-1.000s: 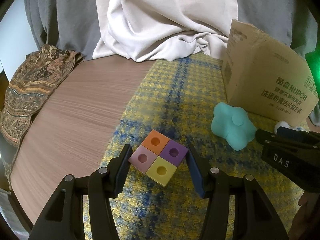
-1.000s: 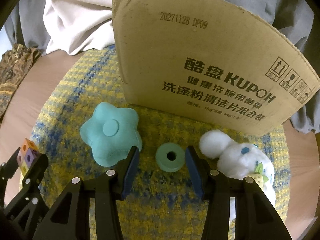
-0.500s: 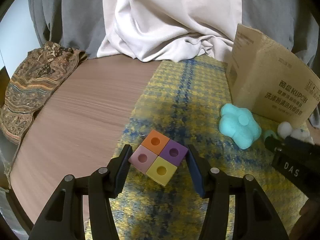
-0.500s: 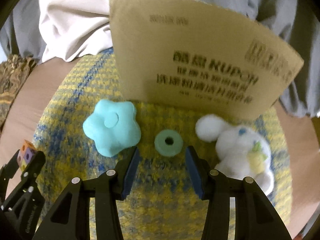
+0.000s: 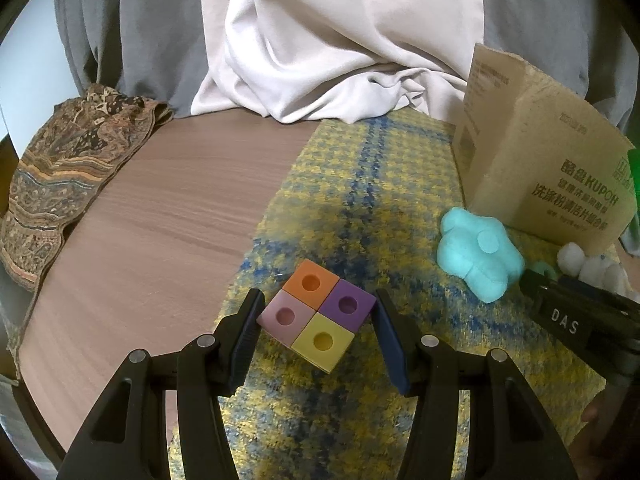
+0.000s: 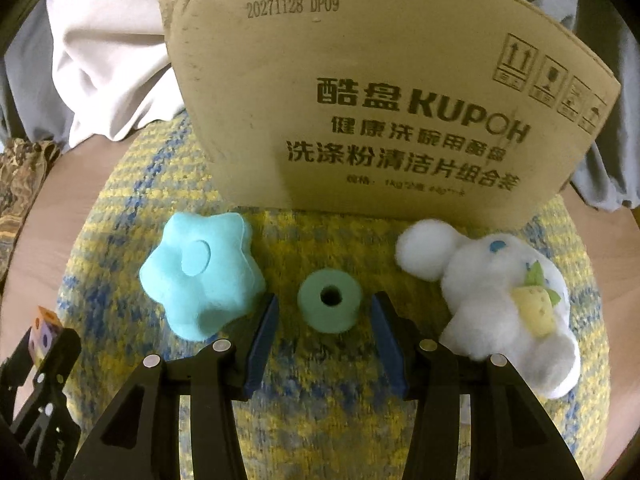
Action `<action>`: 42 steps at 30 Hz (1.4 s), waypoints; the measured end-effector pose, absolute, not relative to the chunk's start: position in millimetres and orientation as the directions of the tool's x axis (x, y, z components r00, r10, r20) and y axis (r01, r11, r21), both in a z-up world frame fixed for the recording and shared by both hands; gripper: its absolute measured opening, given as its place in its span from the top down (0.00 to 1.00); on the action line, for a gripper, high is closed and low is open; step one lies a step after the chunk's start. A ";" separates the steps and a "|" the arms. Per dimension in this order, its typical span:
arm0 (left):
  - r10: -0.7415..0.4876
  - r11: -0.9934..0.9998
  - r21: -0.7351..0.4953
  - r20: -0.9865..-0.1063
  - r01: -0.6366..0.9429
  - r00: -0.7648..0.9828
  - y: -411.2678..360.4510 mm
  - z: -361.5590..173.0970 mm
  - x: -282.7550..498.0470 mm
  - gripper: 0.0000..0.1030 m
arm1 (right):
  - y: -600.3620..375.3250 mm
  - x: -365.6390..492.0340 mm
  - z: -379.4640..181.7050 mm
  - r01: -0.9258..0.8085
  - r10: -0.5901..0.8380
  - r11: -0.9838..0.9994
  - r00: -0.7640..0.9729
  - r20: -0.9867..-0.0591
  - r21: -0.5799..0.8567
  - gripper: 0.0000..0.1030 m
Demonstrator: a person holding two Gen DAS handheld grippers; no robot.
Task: Organize objects
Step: 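Grasp the teal ring with the right tool while the left tool holds the cube block, then carry the cube block and teal ring over the box with both tools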
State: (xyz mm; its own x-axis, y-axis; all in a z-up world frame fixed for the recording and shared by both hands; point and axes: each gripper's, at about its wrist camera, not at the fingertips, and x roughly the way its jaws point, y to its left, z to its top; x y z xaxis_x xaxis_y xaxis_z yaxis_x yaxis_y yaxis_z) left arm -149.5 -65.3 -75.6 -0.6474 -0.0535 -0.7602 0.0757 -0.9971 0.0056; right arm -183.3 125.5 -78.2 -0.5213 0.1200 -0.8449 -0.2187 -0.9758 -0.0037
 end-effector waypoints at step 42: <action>0.004 -1.000 0.019 -0.692 -0.025 -0.722 -11.2 -20.3 -139.3 0.48 | 171.1 -138.2 -9.4 -0.255 0.123 -0.965 -0.635 -0.762 0.057 0.65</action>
State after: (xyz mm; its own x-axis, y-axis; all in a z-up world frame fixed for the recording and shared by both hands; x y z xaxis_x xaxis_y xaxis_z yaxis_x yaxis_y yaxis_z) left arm -139.3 -11.2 -20.3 -0.7218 0.0044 -0.6921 -0.0247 -0.9995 0.0194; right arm -138.2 171.1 -9.4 -0.6354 0.1233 -0.7623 -0.2553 -0.9652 0.0567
